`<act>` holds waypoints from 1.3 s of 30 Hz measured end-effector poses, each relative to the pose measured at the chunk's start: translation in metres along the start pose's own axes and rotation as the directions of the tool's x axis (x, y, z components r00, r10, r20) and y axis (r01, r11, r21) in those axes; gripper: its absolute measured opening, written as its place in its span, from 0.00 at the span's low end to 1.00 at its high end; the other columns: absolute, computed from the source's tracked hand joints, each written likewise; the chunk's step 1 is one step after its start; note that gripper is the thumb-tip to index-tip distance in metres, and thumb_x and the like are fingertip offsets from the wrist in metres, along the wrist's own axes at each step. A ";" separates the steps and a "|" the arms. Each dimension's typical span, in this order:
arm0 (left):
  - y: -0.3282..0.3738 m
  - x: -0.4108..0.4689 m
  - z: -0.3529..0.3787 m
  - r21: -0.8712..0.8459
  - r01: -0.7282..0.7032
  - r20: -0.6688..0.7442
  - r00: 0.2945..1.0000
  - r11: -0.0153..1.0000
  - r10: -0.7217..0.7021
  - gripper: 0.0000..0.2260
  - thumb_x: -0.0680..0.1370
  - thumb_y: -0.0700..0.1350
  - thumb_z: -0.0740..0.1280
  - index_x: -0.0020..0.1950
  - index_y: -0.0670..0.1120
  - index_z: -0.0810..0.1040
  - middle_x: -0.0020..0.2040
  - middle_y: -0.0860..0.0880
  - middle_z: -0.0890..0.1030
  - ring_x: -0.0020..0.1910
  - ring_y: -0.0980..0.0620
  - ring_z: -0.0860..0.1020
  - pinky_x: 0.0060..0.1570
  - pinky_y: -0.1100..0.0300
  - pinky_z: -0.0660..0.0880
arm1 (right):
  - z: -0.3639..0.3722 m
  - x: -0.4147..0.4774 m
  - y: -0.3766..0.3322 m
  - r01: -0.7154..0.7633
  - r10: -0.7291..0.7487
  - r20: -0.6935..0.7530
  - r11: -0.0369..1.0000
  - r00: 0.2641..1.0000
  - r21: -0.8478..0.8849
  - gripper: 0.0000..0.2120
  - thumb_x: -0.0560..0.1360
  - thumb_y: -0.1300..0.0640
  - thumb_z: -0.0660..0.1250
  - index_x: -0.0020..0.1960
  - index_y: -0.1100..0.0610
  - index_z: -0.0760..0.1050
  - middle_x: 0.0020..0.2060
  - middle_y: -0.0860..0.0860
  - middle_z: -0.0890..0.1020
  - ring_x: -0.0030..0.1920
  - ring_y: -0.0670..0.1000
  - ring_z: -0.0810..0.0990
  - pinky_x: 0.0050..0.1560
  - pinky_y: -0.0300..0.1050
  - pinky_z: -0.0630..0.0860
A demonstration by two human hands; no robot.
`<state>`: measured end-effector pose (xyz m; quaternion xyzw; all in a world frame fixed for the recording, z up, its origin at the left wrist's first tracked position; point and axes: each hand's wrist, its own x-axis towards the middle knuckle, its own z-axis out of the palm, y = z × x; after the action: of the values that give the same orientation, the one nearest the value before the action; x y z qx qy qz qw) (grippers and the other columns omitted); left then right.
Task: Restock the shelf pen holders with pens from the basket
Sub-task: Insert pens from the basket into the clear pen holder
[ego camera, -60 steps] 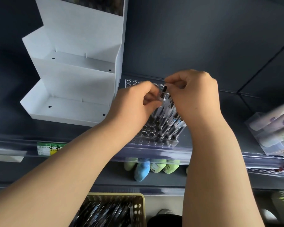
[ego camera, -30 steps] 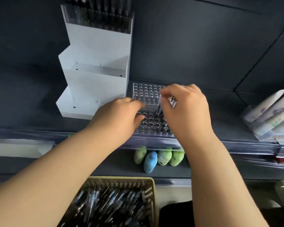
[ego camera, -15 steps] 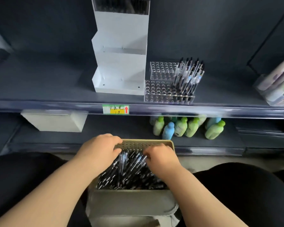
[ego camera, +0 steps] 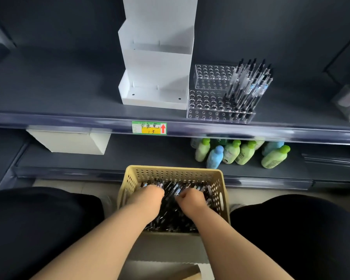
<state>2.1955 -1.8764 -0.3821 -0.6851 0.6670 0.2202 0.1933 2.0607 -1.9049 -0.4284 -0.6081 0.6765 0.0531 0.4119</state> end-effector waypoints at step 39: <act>0.003 0.010 0.007 -0.846 0.213 0.209 0.976 0.488 -0.063 0.09 0.74 0.38 0.64 0.53 0.48 0.72 0.50 0.46 0.75 0.49 0.47 0.76 0.50 0.49 0.79 | -0.020 -0.017 -0.026 0.086 -0.025 -0.175 0.932 0.984 0.352 0.05 0.74 0.56 0.63 0.49 0.55 0.69 0.36 0.48 0.76 0.32 0.45 0.72 0.29 0.35 0.66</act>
<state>2.1920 -1.8808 -0.3934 -0.7223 0.3937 0.5582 -0.1082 2.0722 -1.9097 -0.3938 -0.5440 0.6895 -0.1340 0.4590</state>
